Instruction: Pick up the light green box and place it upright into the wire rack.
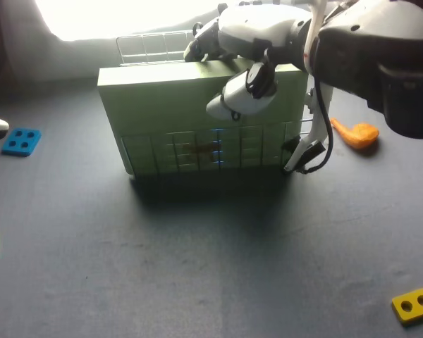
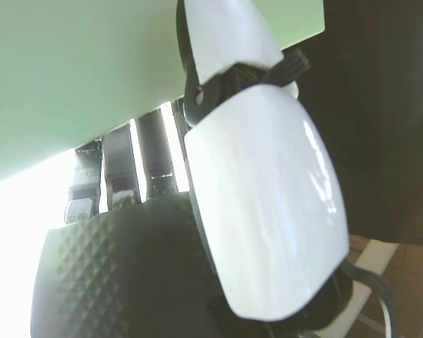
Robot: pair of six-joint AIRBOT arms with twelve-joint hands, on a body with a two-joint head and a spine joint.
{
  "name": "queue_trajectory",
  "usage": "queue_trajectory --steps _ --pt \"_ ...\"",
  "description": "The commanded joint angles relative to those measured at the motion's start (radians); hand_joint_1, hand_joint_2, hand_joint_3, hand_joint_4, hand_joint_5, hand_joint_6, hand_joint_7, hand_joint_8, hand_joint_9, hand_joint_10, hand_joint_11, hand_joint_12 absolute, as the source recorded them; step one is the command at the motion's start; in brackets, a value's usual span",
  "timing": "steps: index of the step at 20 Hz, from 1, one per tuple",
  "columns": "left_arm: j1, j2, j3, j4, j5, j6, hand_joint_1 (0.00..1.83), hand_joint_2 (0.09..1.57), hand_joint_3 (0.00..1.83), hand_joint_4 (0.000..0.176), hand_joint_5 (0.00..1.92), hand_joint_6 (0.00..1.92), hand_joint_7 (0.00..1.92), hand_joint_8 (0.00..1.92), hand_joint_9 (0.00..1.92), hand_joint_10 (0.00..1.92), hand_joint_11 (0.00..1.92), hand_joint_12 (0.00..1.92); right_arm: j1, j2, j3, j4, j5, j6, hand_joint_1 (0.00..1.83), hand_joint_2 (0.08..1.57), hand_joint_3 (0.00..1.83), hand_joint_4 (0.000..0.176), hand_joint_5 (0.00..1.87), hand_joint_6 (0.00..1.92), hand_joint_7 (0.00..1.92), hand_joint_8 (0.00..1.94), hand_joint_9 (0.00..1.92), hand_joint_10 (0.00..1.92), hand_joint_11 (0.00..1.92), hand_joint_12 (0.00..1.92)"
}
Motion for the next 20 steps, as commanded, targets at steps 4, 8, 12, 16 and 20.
queue_trajectory --steps 4,8,12,16,20 --pt "-0.013 0.000 0.002 -0.012 0.083 -0.001 0.14 1.24 0.00 0.043 0.11 0.00 0.06 0.00 0.05 0.00 0.00 0.18 0.054 0.043 -0.020 -0.033 0.004 0.007 1.12 1.03 0.00 0.000 0.50 0.17 0.64 0.09 0.37 0.96 0.04 1.67" --pt "-0.013 0.000 0.004 -0.012 0.083 -0.001 0.14 1.24 0.00 0.045 0.09 0.00 0.05 0.00 0.05 0.00 0.00 0.16 0.104 0.104 -0.073 -0.026 -0.012 -0.057 1.10 1.04 0.00 0.000 0.48 0.13 0.61 0.05 0.32 1.00 0.02 1.70" --pt "-0.014 0.000 0.005 -0.013 0.083 -0.002 0.14 1.24 0.00 0.045 0.09 0.00 0.05 0.00 0.05 0.00 0.00 0.16 0.138 0.189 -0.156 -0.031 -0.033 -0.106 1.10 1.03 0.00 0.000 0.48 0.13 0.61 0.05 0.32 1.01 0.02 1.70" --pt "-0.021 0.001 0.004 -0.013 0.083 -0.002 0.13 1.24 0.00 0.047 0.09 0.00 0.07 0.00 0.07 0.01 0.00 0.24 0.192 0.311 -0.304 -0.042 -0.038 -0.173 1.05 1.02 0.00 0.000 0.45 0.10 0.59 0.04 0.32 0.97 0.01 1.65" --pt "-0.024 0.001 0.010 -0.013 0.083 -0.002 0.13 1.24 0.00 0.050 0.09 0.00 0.07 0.00 0.08 0.01 0.00 0.25 0.168 0.411 -0.428 -0.040 0.031 -0.206 1.02 1.02 0.00 0.000 0.44 0.09 0.59 0.03 0.30 0.96 0.00 1.65"
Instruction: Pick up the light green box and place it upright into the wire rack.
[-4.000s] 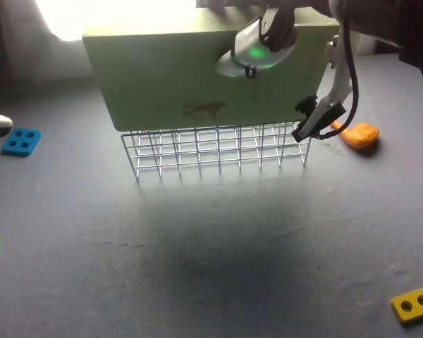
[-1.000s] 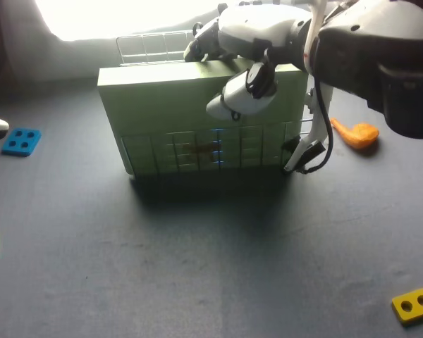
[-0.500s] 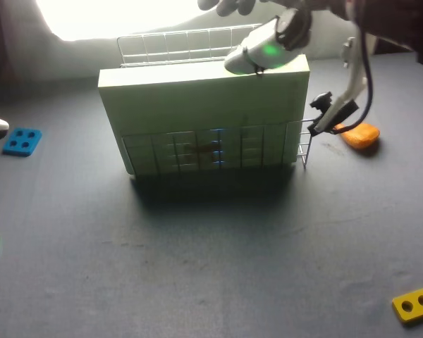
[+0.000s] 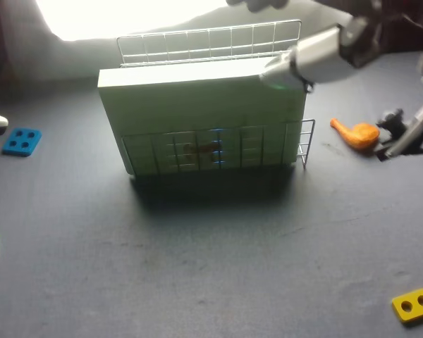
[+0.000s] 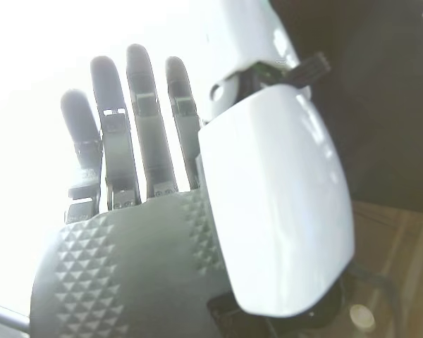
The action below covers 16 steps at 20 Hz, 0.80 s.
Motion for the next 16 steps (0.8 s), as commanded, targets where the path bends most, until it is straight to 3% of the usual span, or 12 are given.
queue_trajectory --steps 1,5,11,12,13,14,15,16 --pt "-0.013 0.001 0.004 -0.013 0.085 -0.001 0.14 1.24 0.00 0.050 0.09 0.00 0.07 0.00 0.08 0.01 0.00 0.26 0.001 0.015 -0.018 -0.042 0.041 -0.027 1.01 1.02 0.00 0.000 0.45 0.09 0.58 0.03 0.30 0.96 0.00 1.66" --pt "-0.017 0.001 0.022 -0.013 0.085 0.000 0.16 1.23 0.00 0.048 0.09 0.00 0.09 0.01 0.10 0.01 0.00 0.29 -0.052 0.095 -0.096 -0.042 0.040 -0.059 0.94 1.04 0.01 0.000 0.43 0.07 0.56 0.01 0.29 0.95 0.00 1.65" --pt "-0.017 0.001 0.031 -0.012 0.085 0.000 0.15 1.23 0.00 0.043 0.10 0.00 0.11 0.00 0.12 0.01 0.00 0.42 -0.071 0.152 -0.117 -0.042 0.011 -0.041 0.86 1.03 0.00 0.000 0.46 0.05 0.57 0.01 0.35 0.88 0.02 1.65" --pt "-0.017 0.001 0.031 -0.012 0.085 0.000 0.15 1.22 0.00 0.044 0.10 0.00 0.14 0.01 0.16 0.02 0.00 0.48 -0.073 0.163 -0.122 -0.042 0.002 -0.040 0.77 1.04 0.00 0.000 0.47 0.05 0.60 0.02 0.36 0.87 0.03 1.62" --pt "-0.017 0.001 0.031 -0.012 0.085 0.000 0.15 1.22 0.00 0.042 0.13 0.01 0.19 0.01 0.20 0.03 0.00 0.59 -0.074 0.170 -0.124 -0.042 -0.003 -0.040 0.52 1.12 0.02 0.000 0.52 0.06 0.66 0.03 0.41 0.86 0.05 1.59" --pt "-0.018 0.001 0.031 -0.013 0.085 0.000 0.17 1.21 0.00 0.033 0.23 0.02 0.31 0.02 0.29 0.04 0.00 0.86 -0.075 0.177 -0.126 -0.042 -0.012 -0.039 0.38 1.16 0.02 0.000 0.57 0.08 0.71 0.05 0.44 0.88 0.09 1.57" --pt "-0.019 0.001 0.030 -0.013 0.085 0.000 0.21 1.20 0.00 0.012 0.38 0.04 0.49 0.04 0.45 0.10 0.00 1.25 -0.075 0.180 -0.126 -0.042 -0.020 -0.038 0.26 1.19 0.01 0.000 0.72 0.15 0.84 0.11 0.51 0.98 0.15 1.61" --pt "-0.020 0.001 0.028 -0.013 0.085 0.000 0.23 1.20 0.00 0.000 0.47 0.05 0.59 0.05 0.55 0.15 0.02 1.42 -0.075 0.182 -0.126 -0.042 -0.027 -0.032 0.21 1.20 0.00 0.000 0.76 0.25 0.85 0.25 0.51 1.10 0.17 1.67"
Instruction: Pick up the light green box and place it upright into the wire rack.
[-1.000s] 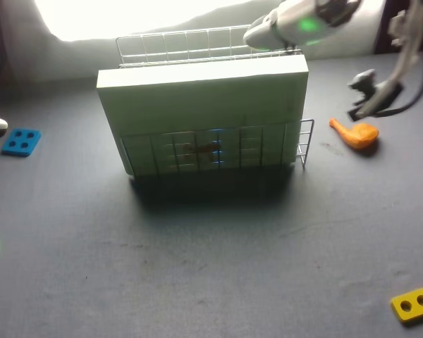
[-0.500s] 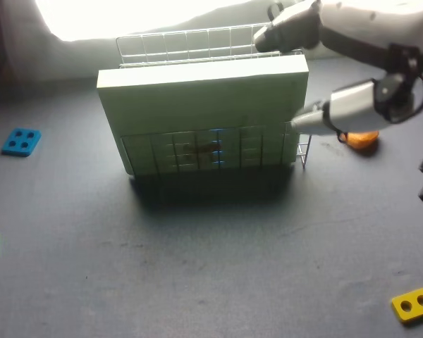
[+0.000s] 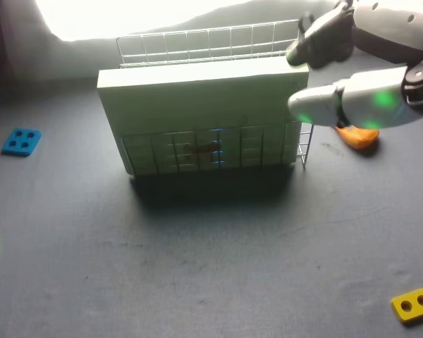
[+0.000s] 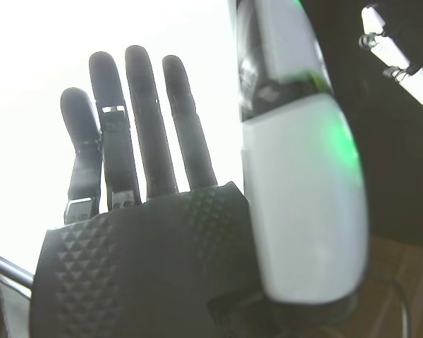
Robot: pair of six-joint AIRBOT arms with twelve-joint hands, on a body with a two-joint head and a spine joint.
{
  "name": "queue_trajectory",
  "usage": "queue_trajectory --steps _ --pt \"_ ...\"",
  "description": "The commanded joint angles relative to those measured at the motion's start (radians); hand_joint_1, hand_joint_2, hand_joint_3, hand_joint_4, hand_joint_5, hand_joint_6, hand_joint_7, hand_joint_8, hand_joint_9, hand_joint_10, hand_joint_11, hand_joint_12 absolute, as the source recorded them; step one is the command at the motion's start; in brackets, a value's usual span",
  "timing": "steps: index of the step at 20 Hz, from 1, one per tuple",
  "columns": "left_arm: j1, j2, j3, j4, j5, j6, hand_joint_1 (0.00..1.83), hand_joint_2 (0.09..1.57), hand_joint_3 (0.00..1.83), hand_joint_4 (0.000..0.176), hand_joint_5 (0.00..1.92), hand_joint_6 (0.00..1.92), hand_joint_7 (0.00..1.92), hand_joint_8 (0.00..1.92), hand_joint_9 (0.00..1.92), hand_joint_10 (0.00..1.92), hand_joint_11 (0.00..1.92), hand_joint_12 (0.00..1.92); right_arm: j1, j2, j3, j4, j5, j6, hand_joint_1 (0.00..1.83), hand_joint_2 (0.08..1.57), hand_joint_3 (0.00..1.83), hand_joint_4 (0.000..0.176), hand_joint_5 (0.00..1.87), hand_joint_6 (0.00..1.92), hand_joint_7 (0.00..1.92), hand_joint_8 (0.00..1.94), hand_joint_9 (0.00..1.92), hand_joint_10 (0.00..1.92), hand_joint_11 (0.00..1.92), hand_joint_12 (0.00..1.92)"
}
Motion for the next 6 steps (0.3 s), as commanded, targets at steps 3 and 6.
queue_trajectory --steps 3,6 --pt "-0.019 0.001 -0.008 -0.013 0.083 0.000 0.24 1.20 0.00 0.000 0.52 0.01 0.63 0.01 0.54 0.24 0.02 1.48 0.006 0.008 -0.003 -0.037 -0.012 0.011 0.19 1.21 0.00 0.000 0.69 0.44 0.71 0.63 0.49 1.18 0.16 1.71" --pt "-0.021 0.001 -0.011 -0.013 0.083 0.000 0.24 1.20 0.00 0.000 0.52 0.00 0.64 0.01 0.53 0.26 0.02 1.48 -0.021 0.012 -0.003 -0.299 -0.026 0.210 0.19 1.21 0.00 0.000 0.66 0.52 0.68 0.70 0.49 1.19 0.16 1.72"
